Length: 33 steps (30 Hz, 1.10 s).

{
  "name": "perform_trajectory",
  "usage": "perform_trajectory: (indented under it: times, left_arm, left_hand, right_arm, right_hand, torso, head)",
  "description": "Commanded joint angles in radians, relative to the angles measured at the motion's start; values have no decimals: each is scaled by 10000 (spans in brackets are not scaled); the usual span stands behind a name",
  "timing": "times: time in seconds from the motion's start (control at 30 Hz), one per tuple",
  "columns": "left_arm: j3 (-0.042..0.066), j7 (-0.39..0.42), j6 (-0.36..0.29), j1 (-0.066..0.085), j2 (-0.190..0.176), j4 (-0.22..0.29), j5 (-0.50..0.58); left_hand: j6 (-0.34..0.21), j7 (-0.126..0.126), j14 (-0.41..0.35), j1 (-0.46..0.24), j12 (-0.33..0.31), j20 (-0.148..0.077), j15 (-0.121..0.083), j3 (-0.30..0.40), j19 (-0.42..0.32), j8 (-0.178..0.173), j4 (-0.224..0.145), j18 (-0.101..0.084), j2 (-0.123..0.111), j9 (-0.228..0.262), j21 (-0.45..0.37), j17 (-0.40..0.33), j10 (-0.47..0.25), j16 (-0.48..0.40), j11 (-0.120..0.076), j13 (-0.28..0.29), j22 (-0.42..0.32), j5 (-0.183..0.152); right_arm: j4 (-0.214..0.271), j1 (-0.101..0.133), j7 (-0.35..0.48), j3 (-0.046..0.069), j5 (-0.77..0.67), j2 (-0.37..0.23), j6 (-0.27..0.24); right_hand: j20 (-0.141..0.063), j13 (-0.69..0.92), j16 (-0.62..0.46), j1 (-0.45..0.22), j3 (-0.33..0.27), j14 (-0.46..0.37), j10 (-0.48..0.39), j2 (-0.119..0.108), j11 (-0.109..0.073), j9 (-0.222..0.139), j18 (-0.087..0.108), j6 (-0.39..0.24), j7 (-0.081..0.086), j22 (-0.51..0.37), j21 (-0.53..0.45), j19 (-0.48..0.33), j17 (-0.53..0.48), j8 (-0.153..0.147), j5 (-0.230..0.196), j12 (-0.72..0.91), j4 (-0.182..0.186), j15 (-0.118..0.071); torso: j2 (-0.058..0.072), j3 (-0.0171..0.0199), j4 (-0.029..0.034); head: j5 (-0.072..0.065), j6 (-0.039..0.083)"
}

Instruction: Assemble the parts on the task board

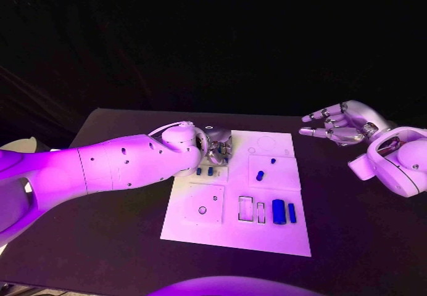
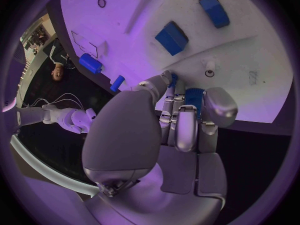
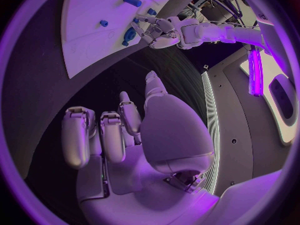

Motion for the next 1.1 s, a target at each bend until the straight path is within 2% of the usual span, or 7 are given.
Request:
perform_trajectory:
  times: [0.03,0.3,0.57,0.73,0.9,1.1]
  left_arm:
    - [-20,-74,347,-38,25,3,-57]
    - [-17,6,98,-42,13,12,-60]
    - [60,244,-527,-42,-214,299,-12]
    - [209,375,-801,-36,-497,668,247]
    - [369,425,-938,22,-968,1180,656]
    - [465,342,-903,160,-1496,1471,914]
  left_hand:
    - [109,-6,477,-5,-85,-81,-73,144,247,-58,-50,-86,72,-23,81,9,135,80,-15,14,46,26]
    - [378,-12,479,-52,-271,-120,-110,390,236,-122,-311,-104,121,-69,205,33,519,151,-65,51,195,22]
    - [456,-2,482,-53,-356,-130,-113,482,234,-157,-429,-106,128,-88,227,48,613,181,-69,61,226,23]
    - [464,7,483,-73,-428,-130,-107,532,233,-196,-486,-108,111,-108,238,48,623,193,-60,57,242,23]
    - [465,9,483,-82,-446,-129,-106,543,233,-207,-497,-108,107,-113,237,46,623,195,-55,55,242,23]
    - [485,15,482,-126,-509,-125,-98,579,232,-239,-535,-114,90,-129,262,48,646,207,-47,54,272,20]
  right_arm:
    - [2,-7,57,0,-70,9,127]
    - [8,-8,64,0,-70,8,119]
    - [-5,-8,76,0,-69,23,107]
    - [-13,-9,82,0,-65,33,95]
    - [-18,-9,80,0,-61,30,88]
    - [-19,-10,71,0,-58,24,80]
  right_hand:
    - [5,19,-51,-19,-66,928,-20,53,-33,10,136,80,7,3,-44,-34,2099,-4,47,-27,5,-70]
    - [5,19,-51,-19,-66,928,-20,53,-33,10,136,80,7,3,-44,-34,2099,-4,47,-27,5,-70]
    - [5,19,-51,-19,-66,928,-20,53,-33,10,136,80,7,3,-44,-34,2099,-4,47,-27,5,-70]
    - [5,19,-51,-19,-66,928,-20,53,-33,10,136,80,7,3,-44,-34,2099,-4,47,-27,5,-70]
    - [5,19,-51,-19,-66,928,-20,53,-33,10,136,80,7,3,-44,-34,2099,-4,47,-27,5,-70]
    - [5,19,-51,-19,-66,928,-20,53,-33,10,136,80,7,3,-44,-34,2099,-4,47,-27,5,-70]
  torso:
    - [6,-3,4]
    - [3,1,5]
    - [-12,0,7]
    - [-13,4,4]
    - [-9,5,15]
    - [-12,28,41]
  head:
    - [4,-17]
    - [23,-22]
    - [44,31]
    - [58,69]
    - [75,110]
    - [122,119]
